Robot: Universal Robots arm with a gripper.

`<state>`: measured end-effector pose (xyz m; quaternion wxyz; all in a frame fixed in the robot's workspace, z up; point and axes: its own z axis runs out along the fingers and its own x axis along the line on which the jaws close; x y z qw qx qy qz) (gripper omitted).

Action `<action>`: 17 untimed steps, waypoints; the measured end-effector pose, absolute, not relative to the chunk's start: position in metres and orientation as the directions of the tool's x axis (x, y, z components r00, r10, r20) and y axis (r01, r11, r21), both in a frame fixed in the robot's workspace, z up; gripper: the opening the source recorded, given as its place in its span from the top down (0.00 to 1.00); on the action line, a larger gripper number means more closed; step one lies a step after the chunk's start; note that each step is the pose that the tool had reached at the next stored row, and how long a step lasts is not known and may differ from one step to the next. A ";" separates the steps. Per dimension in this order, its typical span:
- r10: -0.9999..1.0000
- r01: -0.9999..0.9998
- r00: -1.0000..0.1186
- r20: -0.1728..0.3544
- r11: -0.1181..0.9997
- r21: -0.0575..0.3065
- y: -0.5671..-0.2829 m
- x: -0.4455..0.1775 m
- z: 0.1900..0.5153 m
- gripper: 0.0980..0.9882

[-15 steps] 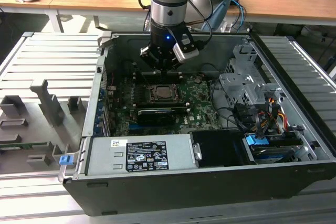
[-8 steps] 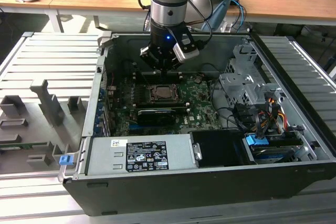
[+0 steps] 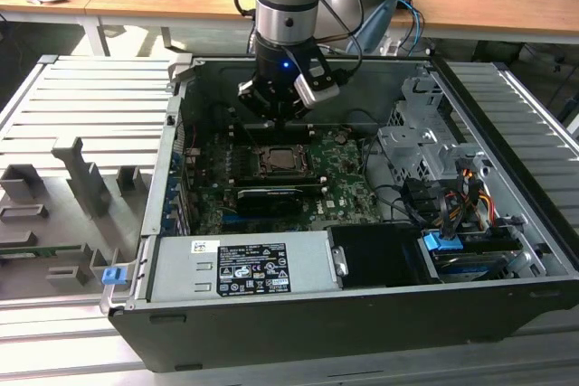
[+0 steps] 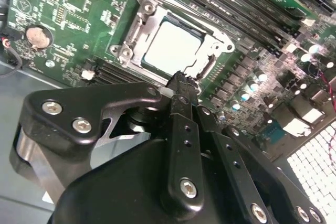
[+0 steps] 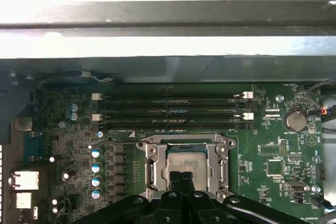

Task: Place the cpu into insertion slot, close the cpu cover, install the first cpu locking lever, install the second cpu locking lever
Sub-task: 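Install the first cpu locking lever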

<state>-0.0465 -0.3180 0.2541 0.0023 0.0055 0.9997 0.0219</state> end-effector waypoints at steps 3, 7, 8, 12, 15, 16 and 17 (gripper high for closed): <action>0.012 0.012 -1.000 -0.005 0.999 0.047 -0.318 -0.051 0.254 0.99; 0.014 0.014 -1.000 -0.005 0.999 0.051 -0.318 -0.055 0.258 0.99; 0.014 0.014 -1.000 -0.006 0.999 0.051 -0.318 -0.056 0.258 0.99; 0.014 0.014 -1.000 -0.006 0.999 0.051 -0.318 -0.065 0.258 0.99; 0.014 0.014 -1.000 -0.006 0.999 0.051 -0.318 -0.071 0.258 0.99; 0.014 0.014 -1.000 -0.006 0.999 0.051 -0.318 -0.074 0.258 0.99; 0.014 0.014 -1.000 -0.006 0.999 0.051 -0.318 -0.077 0.258 0.99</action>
